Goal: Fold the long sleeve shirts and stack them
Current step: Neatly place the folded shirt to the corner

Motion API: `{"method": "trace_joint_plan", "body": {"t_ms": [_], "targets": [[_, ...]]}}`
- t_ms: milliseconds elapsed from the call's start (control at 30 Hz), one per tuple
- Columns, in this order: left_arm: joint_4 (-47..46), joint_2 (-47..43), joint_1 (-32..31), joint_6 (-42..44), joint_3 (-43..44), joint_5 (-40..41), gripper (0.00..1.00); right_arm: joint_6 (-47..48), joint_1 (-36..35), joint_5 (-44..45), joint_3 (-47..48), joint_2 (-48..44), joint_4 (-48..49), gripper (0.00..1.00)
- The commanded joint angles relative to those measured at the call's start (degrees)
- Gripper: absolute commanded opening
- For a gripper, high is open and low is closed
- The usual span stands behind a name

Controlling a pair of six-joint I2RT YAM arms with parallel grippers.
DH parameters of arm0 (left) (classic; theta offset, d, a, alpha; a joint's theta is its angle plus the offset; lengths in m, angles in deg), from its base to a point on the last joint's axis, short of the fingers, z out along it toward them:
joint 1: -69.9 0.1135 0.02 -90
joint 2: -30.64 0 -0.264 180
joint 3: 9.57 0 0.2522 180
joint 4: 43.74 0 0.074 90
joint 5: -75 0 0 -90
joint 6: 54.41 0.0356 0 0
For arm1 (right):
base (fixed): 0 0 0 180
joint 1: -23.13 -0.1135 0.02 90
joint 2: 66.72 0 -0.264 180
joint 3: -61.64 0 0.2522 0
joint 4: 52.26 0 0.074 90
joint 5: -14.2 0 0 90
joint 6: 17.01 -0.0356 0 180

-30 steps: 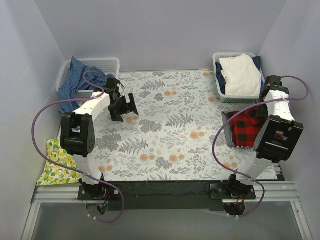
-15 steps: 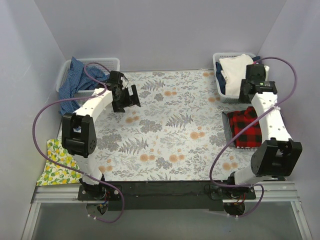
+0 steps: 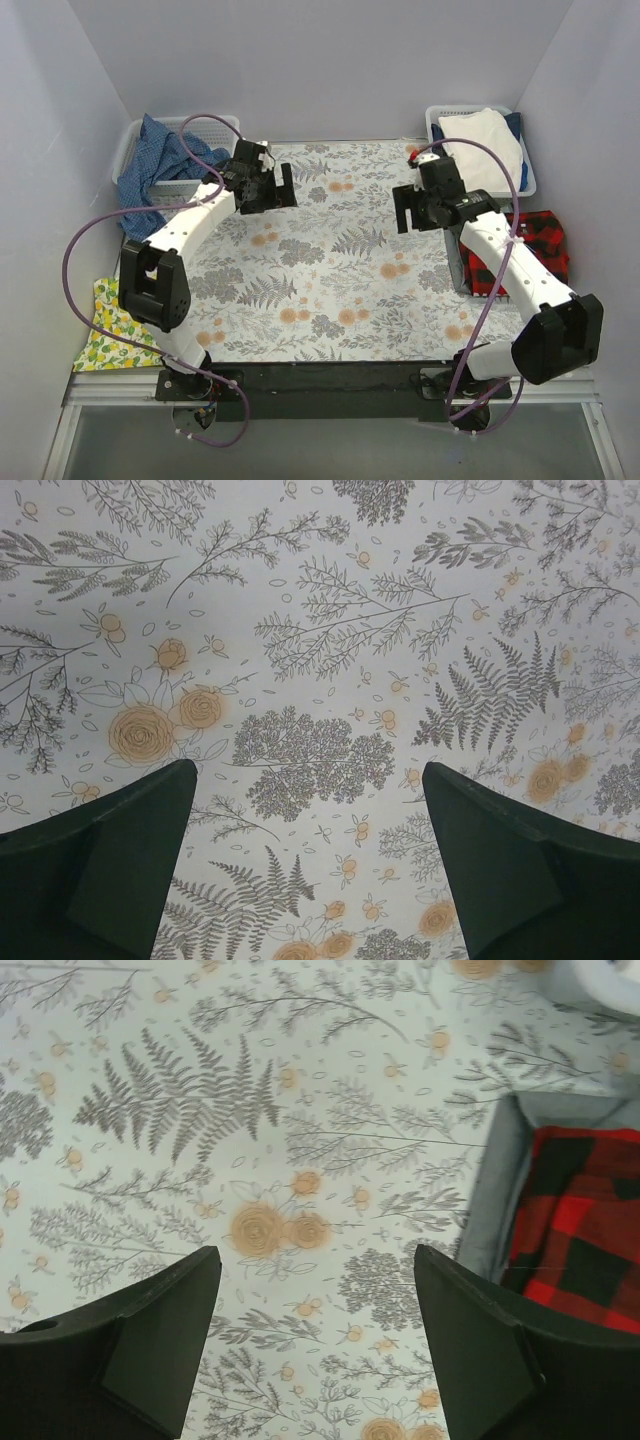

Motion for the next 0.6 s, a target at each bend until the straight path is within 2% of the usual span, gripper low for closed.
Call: {"method": "trace_joint_plan", "body": {"t_ms": [0, 200, 400, 567], "targets": [[-3.7, -6.3, -0.3, 2.1, -1.7, 2.5, 0.98, -0.1, -4.5, -3.9, -2.3, -3.2, 6.9, 0.86], [-9.3, -11.7, -0.6, 4.4, -7.8, 6.3, 0.98, 1.4, -9.2, -5.2, -6.3, -3.9, 12.0, 0.86], [-15.1, -17.1, -0.8, 5.3, -14.4, 7.9, 0.98, 1.7, -9.9, -6.8, -9.6, -4.1, 14.7, 0.86], [-16.2, -18.2, -0.8, 4.9, -17.1, 7.6, 0.98, 2.5, -9.8, -8.5, -9.9, -2.8, 15.4, 0.86]]}}
